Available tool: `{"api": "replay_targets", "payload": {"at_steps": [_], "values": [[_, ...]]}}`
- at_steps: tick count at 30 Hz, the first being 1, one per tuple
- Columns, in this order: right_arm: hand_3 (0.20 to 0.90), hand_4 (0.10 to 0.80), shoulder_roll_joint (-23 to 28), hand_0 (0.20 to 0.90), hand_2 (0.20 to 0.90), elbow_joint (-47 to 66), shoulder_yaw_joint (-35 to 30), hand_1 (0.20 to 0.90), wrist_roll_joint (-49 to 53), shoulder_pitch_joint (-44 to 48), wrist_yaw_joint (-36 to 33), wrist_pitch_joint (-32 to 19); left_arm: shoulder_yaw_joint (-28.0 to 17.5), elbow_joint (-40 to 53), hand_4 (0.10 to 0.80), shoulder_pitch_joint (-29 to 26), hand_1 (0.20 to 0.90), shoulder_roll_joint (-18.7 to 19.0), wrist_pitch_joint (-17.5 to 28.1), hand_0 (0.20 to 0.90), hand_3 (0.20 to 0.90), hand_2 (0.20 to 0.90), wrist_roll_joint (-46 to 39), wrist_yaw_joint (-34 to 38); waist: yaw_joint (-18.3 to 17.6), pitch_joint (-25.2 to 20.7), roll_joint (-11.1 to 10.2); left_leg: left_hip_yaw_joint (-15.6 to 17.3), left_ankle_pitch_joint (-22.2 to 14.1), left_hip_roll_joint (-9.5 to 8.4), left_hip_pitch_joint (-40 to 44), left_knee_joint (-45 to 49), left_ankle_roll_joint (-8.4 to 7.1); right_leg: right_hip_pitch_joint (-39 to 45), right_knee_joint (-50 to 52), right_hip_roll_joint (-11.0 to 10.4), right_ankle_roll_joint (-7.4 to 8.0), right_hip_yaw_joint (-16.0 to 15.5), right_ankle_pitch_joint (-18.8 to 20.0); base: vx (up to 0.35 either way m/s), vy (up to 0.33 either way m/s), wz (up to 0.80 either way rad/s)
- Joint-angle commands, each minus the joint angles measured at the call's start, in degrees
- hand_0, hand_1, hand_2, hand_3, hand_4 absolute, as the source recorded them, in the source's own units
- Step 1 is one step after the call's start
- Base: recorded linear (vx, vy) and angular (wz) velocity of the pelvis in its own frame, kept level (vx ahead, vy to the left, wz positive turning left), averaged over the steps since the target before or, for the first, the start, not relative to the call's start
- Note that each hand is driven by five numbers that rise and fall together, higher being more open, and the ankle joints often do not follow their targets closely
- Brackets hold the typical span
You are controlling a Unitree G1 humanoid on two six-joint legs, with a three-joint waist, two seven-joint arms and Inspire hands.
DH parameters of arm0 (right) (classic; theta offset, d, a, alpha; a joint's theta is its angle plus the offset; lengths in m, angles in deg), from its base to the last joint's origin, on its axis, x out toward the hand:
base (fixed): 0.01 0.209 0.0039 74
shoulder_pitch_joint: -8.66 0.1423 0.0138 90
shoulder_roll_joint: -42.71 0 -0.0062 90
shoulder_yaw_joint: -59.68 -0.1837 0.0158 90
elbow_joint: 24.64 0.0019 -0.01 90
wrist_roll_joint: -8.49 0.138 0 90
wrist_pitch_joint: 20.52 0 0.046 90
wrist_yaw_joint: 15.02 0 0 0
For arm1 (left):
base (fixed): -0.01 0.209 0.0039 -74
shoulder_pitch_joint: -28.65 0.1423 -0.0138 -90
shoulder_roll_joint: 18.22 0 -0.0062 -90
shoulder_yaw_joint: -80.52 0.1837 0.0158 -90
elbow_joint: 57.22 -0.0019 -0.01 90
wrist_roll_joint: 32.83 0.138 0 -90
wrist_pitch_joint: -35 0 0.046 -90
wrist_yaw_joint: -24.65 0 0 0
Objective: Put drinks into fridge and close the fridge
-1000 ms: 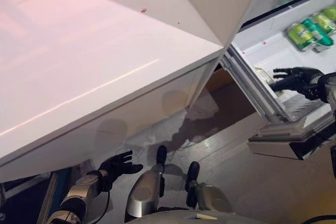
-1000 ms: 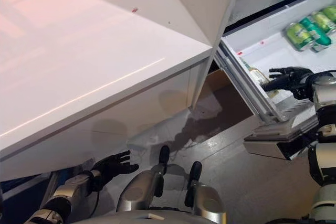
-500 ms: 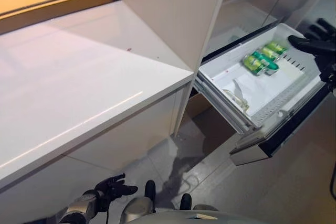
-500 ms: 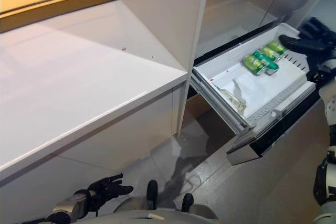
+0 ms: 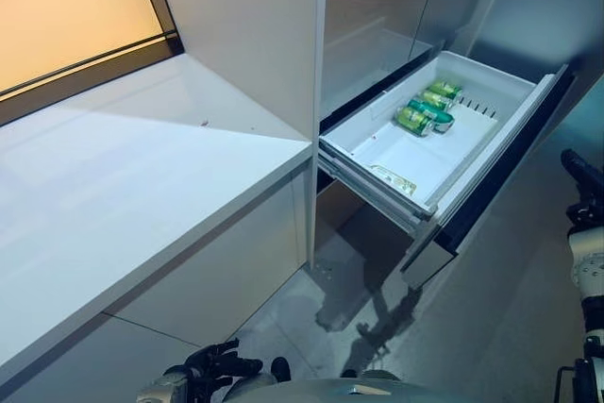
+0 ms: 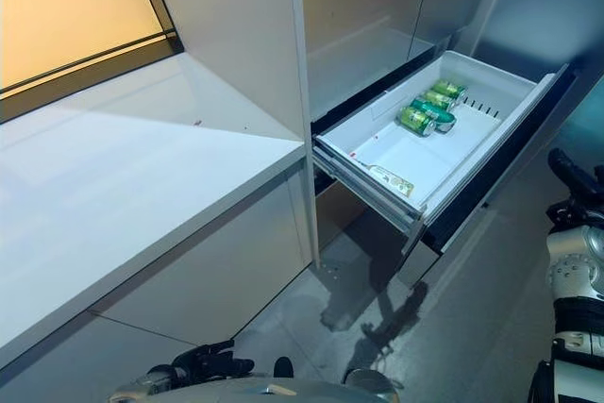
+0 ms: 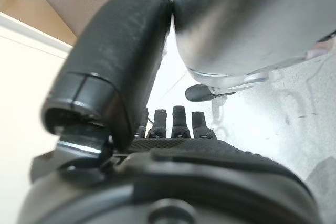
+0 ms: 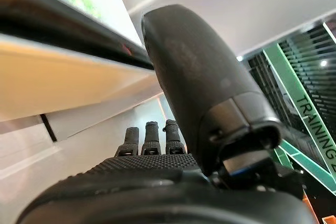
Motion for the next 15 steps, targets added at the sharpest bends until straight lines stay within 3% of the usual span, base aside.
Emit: {"api": "replay_targets", "payload": {"at_steps": [1, 9, 15], "values": [[0.900, 0.800, 3.05, 0.900, 0.900, 2.52, -4.35, 0.900, 1.58, 6.40, 2.50, -6.28, 2.69, -0.01, 0.800, -0.24, 0.900, 0.60, 0.36, 0.900, 0.900, 0.900, -1.01, 1.17, 3.95, 1.39, -1.07, -0.48, -17.72, -2.57, -3.38, 16.32, 3.29, -4.77, 14.34, -2.28, -2.30, -4.23, -6.81, -0.032, 0.039, 0.13], [0.900, 0.800, 2.44, 0.900, 0.900, 0.35, 0.53, 0.900, 3.72, 11.58, 9.30, -3.52, 1.99, 3.35, 0.800, 0.27, 0.900, 0.44, 0.29, 0.900, 0.900, 0.900, -4.49, 3.76, 5.24, 6.59, -0.21, -0.92, -18.37, -3.45, -12.23, 24.58, 4.65, -14.42, 24.79, -3.98, -3.62, -3.62, -8.32, -0.095, 0.042, 0.06], [0.900, 0.800, 2.34, 0.900, 0.900, -2.42, 4.81, 0.900, 4.21, 18.14, 13.38, -0.26, 1.43, 4.05, 0.800, 0.98, 0.900, 0.20, 1.08, 0.900, 0.900, 0.900, -7.16, 5.11, 6.57, 9.05, 0.48, -1.09, -16.88, -3.78, -15.46, 25.24, 4.43, -18.31, 27.76, -4.17, -4.14, -3.83, -8.65, -0.056, 0.035, -0.01]]}}
